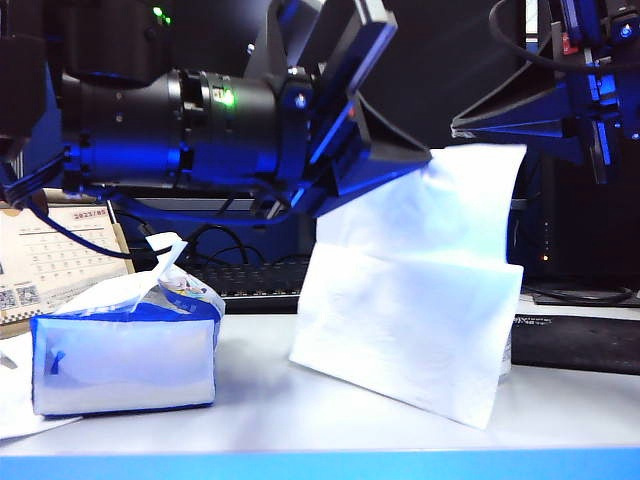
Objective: Pull out a tissue from the tissue dispenser, then press the switch of the alcohol sanitizer bottle to drop some sanitizer on the paper tissue, and finally place the treated tissue on the table.
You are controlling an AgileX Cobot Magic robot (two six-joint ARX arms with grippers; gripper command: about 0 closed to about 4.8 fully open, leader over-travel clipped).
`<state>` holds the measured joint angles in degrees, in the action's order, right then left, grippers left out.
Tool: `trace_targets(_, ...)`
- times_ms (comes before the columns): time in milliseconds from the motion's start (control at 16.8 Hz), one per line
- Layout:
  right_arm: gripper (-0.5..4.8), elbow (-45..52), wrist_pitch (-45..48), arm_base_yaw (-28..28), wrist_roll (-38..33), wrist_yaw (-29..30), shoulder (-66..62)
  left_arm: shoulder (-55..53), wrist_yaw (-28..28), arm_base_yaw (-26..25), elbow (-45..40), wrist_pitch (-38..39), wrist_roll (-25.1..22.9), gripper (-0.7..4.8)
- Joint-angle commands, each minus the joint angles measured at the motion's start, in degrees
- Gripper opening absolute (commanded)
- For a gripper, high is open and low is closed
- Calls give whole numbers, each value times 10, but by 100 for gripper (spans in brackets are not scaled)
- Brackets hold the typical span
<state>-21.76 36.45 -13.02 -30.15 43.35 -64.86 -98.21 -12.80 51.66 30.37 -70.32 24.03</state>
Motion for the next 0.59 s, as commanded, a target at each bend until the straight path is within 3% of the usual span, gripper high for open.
trace_targets(59, -1, -2, 10, -11, 6, 2, -3, -10, -2, -1, 5, -27, 0, -6)
trace_targets(594, -1, -3, 27, -14, 14, 3, -50, -14, -5, -21, 7, -31, -14, -6)
